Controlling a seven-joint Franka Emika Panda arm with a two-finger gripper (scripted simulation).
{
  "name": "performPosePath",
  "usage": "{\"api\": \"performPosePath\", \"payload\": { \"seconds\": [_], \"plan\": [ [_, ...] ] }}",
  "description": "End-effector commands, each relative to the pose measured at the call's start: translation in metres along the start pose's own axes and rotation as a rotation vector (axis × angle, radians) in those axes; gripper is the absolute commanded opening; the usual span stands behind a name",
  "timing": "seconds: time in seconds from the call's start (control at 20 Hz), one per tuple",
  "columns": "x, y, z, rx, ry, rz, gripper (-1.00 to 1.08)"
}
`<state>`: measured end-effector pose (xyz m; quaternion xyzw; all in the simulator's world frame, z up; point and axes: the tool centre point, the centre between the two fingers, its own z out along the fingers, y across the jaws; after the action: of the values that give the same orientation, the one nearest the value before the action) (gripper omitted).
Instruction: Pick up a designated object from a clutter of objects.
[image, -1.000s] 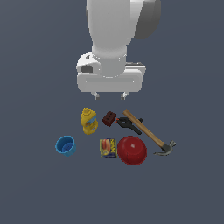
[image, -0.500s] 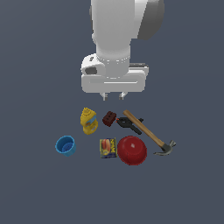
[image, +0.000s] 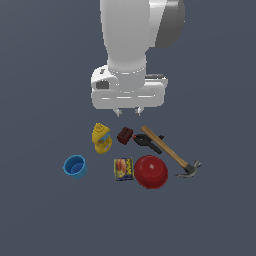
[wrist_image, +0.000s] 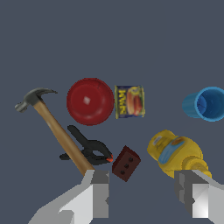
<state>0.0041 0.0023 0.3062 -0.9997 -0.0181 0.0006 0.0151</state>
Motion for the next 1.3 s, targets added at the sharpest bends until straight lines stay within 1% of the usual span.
{"api": "performPosePath", "payload": {
  "seconds": [0.0, 0.55, 0.9, 1.25],
  "plan": [
    [0.002, 0.002, 0.003, 0.009, 0.003, -0.019, 0.28],
    [0.017, 0.020, 0.028, 0.071, 0.035, -0.157, 0.28],
    [0.026, 0.036, 0.047, 0.109, 0.069, -0.256, 0.28],
    [0.035, 0.054, 0.066, 0.137, 0.110, -0.350, 0.28]
  ]
}}
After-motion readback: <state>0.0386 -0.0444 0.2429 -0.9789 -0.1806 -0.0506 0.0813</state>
